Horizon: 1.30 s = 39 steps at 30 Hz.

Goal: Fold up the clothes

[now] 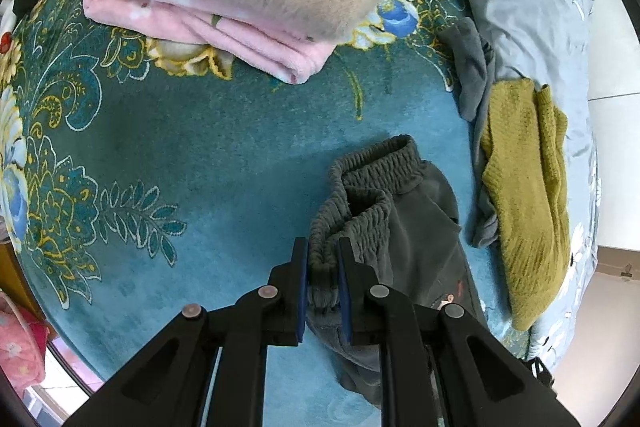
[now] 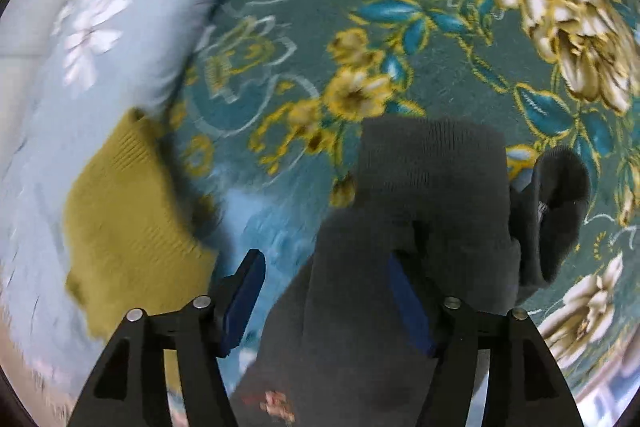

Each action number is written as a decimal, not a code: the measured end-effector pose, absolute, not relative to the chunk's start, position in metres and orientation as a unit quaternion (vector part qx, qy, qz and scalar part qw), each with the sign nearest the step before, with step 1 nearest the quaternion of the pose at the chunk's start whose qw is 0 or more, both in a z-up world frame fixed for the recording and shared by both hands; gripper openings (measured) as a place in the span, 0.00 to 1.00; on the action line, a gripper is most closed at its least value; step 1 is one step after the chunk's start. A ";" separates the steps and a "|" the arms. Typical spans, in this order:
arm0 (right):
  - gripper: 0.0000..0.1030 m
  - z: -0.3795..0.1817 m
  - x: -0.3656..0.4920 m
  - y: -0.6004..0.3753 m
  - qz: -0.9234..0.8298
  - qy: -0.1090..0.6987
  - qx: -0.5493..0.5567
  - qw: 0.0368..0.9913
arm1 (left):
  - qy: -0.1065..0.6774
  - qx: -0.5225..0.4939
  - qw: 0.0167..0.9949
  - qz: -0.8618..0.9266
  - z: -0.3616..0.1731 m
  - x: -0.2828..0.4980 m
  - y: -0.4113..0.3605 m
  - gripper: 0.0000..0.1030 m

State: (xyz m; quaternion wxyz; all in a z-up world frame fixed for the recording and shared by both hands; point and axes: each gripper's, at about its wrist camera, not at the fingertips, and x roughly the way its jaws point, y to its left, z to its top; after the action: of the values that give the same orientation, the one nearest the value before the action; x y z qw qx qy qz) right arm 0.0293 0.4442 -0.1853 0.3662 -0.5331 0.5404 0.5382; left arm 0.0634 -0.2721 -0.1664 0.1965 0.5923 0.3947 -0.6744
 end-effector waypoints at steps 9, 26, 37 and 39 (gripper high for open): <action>0.66 -0.213 0.009 0.455 0.420 0.518 -0.564 0.488 | 0.394 0.608 0.211 -0.656 -0.182 0.066 -0.279 0.15; 0.16 -0.159 0.126 0.461 0.493 0.586 -0.534 0.358 | 0.418 0.606 0.203 -0.646 -0.177 0.071 -0.283 0.15; 0.15 -0.072 0.264 0.441 0.653 0.537 -0.469 0.254 | 0.432 0.590 0.201 -0.651 -0.172 0.099 -0.286 0.15; 0.15 -0.086 0.297 0.438 0.642 0.538 -0.476 0.268 | 0.436 0.591 0.202 -0.647 -0.176 0.104 -0.287 0.15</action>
State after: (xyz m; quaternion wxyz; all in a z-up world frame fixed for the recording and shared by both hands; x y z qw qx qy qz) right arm 0.2966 0.4383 -0.0864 0.2683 -0.4756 0.5378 0.6424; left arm 0.1044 -0.2869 -0.1758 0.2020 0.5915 0.4364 -0.6473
